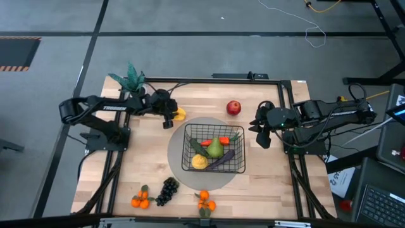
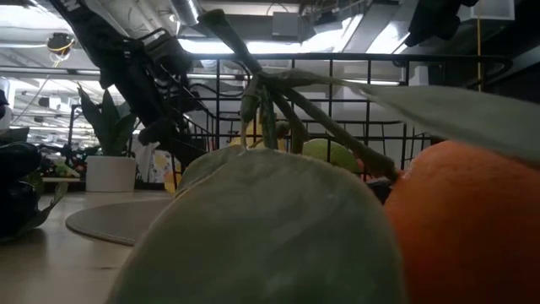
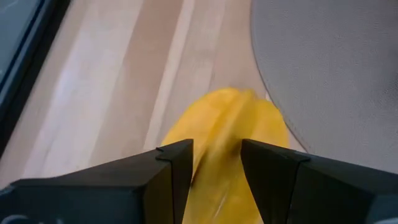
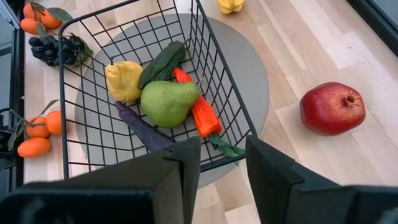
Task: Build produce basket
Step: Put the yellow star fruit into the wire basket
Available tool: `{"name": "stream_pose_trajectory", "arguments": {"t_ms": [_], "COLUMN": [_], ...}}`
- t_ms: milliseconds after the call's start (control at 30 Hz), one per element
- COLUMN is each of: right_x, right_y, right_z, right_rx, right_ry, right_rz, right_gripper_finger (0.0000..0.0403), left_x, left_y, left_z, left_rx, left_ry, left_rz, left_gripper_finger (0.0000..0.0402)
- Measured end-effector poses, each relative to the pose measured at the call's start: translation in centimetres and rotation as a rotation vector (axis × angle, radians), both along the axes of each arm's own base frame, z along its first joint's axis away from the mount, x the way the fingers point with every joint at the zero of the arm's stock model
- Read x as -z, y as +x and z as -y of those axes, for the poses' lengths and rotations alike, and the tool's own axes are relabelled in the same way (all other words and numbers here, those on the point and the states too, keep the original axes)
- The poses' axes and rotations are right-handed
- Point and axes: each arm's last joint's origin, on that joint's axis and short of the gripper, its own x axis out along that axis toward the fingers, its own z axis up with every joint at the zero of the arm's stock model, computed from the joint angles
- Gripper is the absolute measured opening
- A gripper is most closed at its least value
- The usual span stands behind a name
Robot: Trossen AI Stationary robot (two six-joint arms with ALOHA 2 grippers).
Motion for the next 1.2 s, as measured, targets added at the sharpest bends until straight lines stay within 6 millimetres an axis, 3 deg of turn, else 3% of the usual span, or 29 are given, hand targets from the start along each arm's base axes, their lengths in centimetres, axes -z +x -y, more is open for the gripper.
{"name": "stream_pose_trajectory", "arguments": {"t_ms": [367,500,667,900,1100,1200], "right_x": [0.0,0.0,0.0,0.0,0.0,0.0], "right_y": [0.0,0.0,0.0,0.0,0.0,0.0], "right_z": [0.0,0.0,0.0,0.0,0.0,0.0], "right_rx": [0.0,0.0,0.0,0.0,0.001,0.001], "right_ry": [0.001,0.001,0.001,0.001,0.0,0.0], "right_rz": [-0.002,-0.002,-0.002,-0.002,-0.002,-0.002], "right_gripper_finger": [0.0114,0.0114,0.0114,0.0114,0.0114,0.0114], "left_x": [0.5,0.5,0.6,0.6,-0.8,-2.5], "left_y": [-0.1,-0.2,-0.3,-0.3,-0.6,-0.6], "left_z": [0.1,0.1,0.1,0.2,0.1,0.3], "left_rx": [-0.036,-0.049,-0.085,-0.147,-0.241,-0.284], "left_ry": [-0.055,-0.07,-0.105,-0.122,-0.082,-0.002], "left_rz": [-0.024,-0.026,-0.021,-0.015,0.031,0.081], "left_gripper_finger": [0.0119,0.0088,0.002,0.0007,0.0005,0.0005]}}
